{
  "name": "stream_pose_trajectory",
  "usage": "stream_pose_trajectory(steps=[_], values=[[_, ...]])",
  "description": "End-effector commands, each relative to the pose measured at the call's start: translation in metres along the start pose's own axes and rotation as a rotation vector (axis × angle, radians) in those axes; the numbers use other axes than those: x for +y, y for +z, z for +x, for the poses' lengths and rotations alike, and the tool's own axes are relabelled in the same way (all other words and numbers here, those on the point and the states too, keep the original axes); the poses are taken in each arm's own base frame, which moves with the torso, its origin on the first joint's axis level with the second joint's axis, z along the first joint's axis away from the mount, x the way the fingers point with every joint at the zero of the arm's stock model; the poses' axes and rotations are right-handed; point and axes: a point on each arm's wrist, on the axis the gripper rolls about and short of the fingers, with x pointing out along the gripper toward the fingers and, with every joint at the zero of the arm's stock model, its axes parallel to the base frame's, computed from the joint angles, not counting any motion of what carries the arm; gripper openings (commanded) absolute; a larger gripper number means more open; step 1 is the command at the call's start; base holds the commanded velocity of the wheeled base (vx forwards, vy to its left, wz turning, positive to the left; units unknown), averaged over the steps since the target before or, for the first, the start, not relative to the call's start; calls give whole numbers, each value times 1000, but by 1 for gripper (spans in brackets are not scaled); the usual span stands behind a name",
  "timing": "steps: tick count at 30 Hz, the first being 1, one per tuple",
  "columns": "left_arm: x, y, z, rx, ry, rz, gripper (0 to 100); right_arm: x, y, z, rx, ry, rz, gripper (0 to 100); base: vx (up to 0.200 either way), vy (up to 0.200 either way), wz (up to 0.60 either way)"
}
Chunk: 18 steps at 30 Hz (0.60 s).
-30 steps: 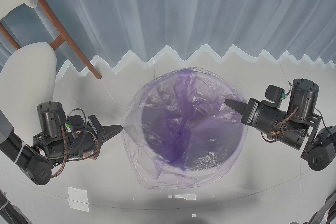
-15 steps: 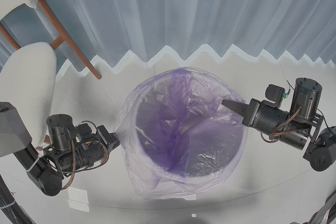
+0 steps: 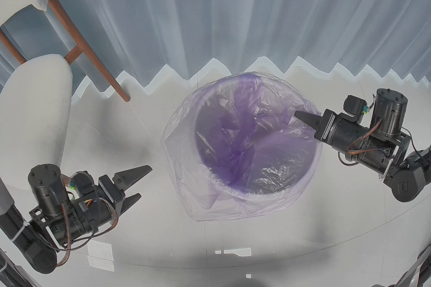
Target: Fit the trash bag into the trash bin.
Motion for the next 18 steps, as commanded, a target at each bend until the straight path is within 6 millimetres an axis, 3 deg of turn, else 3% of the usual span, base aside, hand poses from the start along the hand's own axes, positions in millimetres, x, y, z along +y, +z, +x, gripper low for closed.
stream_pose_trajectory(steps=[1,7,13,18], values=[[-28,2,-43,-81,-139,38,100,-24,-10,27,27,-48,-41,0,0,0,0],[-48,6,-66,-148,-265,76,100,-32,-32,45,46,-41,-79,0,0,0,0],[-54,6,-82,-202,-311,90,100,-42,-48,57,60,-41,-111,0,0,0,0],[-63,7,-103,-273,-382,81,100,-61,-71,81,60,-40,-125,0,0,0,0]])
